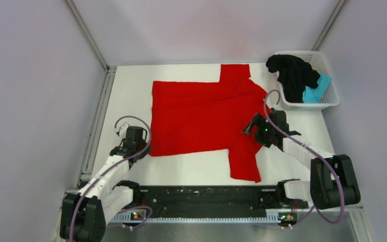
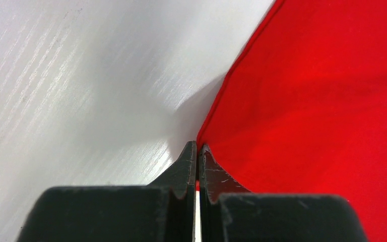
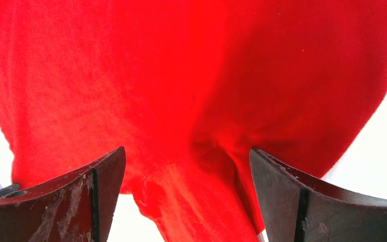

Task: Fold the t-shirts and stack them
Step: Flatten out the tshirt

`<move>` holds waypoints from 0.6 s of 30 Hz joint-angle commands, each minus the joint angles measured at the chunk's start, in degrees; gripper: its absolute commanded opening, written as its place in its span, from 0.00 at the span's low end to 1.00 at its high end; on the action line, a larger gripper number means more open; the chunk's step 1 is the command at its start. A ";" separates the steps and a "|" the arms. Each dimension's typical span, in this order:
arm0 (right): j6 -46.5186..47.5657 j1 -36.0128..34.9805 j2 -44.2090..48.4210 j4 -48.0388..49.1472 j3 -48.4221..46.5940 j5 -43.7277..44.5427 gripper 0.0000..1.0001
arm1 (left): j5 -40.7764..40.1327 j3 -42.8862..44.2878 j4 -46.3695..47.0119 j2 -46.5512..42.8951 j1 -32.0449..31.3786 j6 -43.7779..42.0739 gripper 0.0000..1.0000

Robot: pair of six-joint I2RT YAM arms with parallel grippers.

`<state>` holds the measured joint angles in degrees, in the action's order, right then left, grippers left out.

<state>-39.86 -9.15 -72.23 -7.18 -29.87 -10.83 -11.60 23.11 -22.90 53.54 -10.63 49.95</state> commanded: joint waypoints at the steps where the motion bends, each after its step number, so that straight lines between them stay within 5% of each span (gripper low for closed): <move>1: -1.51 3.53 -2.33 2.24 3.18 0.95 0.92 | -1.99 0.60 1.85 0.97 0.00 1.49 0.00; 12: 2.62 14.54 -7.75 -0.48 -4.48 10.40 0.92 | -3.74 3.08 2.59 5.33 0.00 2.18 0.00; 18: 7.00 13.61 -7.66 -2.15 -8.49 2.38 0.88 | -1.81 3.79 5.40 7.73 0.00 1.86 0.00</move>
<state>-38.85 4.71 -81.03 -5.37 -36.71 -10.13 -12.45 24.56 -20.91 59.99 -10.70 51.57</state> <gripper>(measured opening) 0.884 0.017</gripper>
